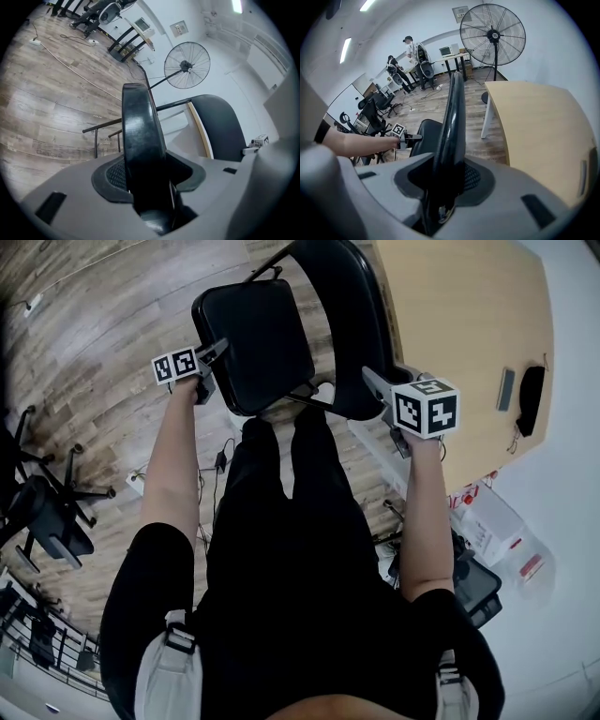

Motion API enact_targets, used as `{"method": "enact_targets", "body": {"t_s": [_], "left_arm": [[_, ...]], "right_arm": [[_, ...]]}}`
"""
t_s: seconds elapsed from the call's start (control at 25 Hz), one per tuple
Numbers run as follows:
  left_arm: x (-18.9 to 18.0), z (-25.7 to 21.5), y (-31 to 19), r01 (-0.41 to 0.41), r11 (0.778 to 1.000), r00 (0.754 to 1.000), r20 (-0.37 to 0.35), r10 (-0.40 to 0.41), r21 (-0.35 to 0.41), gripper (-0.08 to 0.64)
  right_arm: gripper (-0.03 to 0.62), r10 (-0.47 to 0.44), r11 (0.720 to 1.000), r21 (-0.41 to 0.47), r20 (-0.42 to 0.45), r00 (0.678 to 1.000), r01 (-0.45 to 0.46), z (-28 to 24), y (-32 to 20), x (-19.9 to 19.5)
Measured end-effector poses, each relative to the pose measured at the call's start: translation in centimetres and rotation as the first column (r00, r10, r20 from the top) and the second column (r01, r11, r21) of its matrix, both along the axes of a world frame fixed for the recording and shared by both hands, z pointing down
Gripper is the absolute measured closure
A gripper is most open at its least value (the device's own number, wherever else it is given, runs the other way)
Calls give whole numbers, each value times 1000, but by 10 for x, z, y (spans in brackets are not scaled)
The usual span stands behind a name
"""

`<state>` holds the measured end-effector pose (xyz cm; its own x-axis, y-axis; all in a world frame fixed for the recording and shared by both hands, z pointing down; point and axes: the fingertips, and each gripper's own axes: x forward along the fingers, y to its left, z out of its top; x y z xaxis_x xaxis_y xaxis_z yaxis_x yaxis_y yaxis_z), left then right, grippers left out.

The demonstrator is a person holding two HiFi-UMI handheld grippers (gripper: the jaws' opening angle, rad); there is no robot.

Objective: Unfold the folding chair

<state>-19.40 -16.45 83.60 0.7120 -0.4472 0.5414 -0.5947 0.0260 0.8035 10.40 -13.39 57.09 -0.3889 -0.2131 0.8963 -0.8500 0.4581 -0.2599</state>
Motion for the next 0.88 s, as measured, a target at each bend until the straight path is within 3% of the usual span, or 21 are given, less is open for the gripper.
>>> {"method": "enact_targets", "body": {"t_s": [0.88], "left_arm": [[-43,70,13,9,999,989,-147,-2,43,341]], "right_arm": [[479,35,999,-37,153,988,-30,53,-22,48]]}}
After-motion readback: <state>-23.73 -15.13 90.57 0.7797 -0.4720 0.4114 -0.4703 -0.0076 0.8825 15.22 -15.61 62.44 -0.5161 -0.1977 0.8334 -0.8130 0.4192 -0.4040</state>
